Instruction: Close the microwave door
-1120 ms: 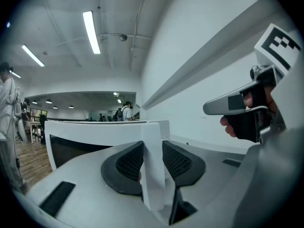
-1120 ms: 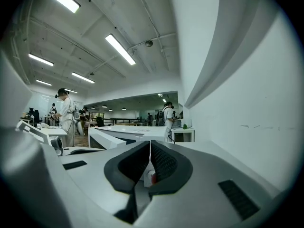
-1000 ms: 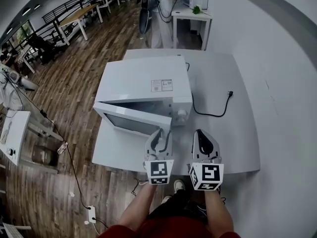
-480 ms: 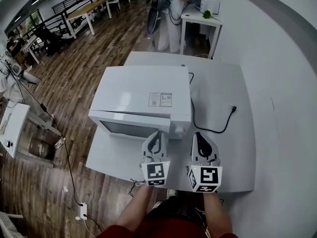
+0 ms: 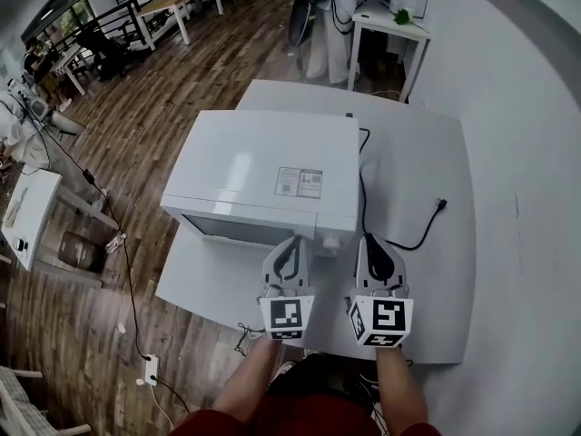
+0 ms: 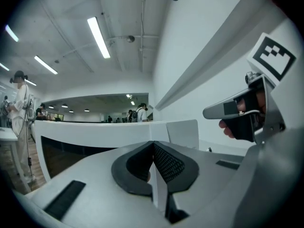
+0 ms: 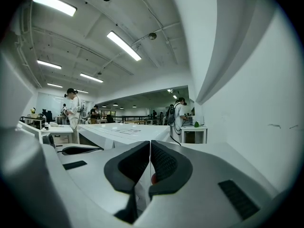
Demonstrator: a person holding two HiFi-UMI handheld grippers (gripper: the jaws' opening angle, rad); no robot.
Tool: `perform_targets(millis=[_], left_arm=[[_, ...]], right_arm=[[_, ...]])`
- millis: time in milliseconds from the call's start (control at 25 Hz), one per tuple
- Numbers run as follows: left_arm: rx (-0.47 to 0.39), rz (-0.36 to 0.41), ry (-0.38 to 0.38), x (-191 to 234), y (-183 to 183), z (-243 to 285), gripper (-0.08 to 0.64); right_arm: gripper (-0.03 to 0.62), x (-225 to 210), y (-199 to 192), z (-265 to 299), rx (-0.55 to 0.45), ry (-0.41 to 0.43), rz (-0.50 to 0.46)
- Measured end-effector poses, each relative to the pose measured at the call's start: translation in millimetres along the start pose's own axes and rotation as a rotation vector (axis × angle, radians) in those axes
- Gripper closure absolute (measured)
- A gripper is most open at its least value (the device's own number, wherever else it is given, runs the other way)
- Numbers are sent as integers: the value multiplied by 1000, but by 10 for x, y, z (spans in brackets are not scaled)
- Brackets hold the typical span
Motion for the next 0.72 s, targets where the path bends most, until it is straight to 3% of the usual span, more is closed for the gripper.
perform_targets(millis=[200, 480, 720], left_arm=[[8, -49, 41, -47, -17, -20, 532], [28, -45, 92, -73, 29, -21, 532], [28, -49, 100, -56, 466, -193, 532]], right_arm=[[563, -82, 10, 20, 15, 24, 3], [563, -242, 139, -33, -9, 31, 0], [563, -242, 466, -223, -77, 37, 8]])
Point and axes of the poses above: the fingertips, and each gripper's own axes: z forward along the fingers, x to its left, y out of its top, the point moved 8 cm from there along -z, backward along the fingers, and after that the axes turned 8 degrees about y, right-handed, at the moved point
